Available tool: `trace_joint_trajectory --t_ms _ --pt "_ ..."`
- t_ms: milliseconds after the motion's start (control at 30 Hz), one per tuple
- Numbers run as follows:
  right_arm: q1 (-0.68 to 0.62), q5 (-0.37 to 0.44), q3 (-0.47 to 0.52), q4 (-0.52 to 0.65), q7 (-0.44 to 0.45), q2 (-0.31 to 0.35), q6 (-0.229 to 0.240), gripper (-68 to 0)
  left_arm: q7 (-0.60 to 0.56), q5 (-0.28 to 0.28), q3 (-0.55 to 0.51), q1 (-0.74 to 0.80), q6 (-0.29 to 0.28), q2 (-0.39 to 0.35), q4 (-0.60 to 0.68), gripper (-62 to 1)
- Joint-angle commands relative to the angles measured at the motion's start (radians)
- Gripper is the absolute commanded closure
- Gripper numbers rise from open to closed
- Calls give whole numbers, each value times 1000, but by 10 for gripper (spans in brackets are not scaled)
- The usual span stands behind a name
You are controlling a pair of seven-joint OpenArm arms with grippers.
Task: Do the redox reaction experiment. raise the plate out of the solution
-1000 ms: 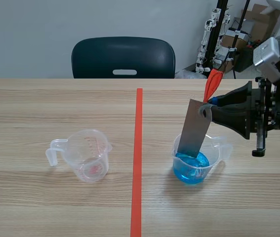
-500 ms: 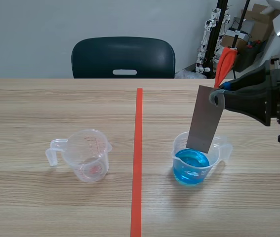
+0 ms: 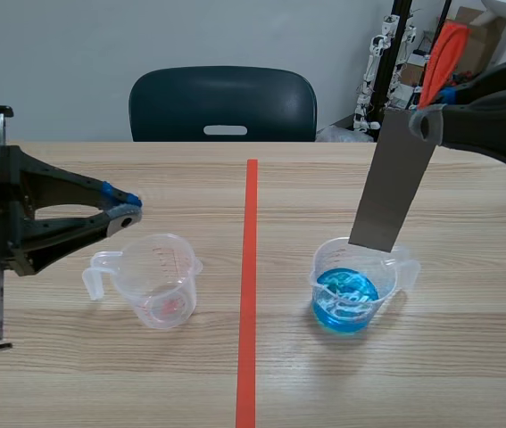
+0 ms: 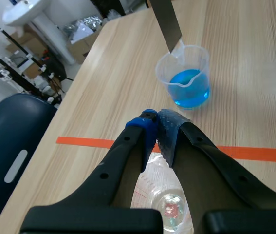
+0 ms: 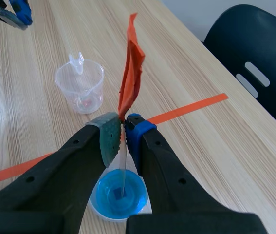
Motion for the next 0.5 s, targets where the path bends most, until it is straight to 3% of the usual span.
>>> trace_joint_trajectory --t_ms 0,167,467 --pt "14 21 18 4 14 14 -3 -57 10 -14 1 -38 5 16 0 -23" --pt "14 30 18 4 4 16 -3 -57 109 -45 72 -127 5 63 -2 -23" --pt "14 60 32 6 -11 15 -3 -48 204 -22 142 -218 -30 224 -47 -26"
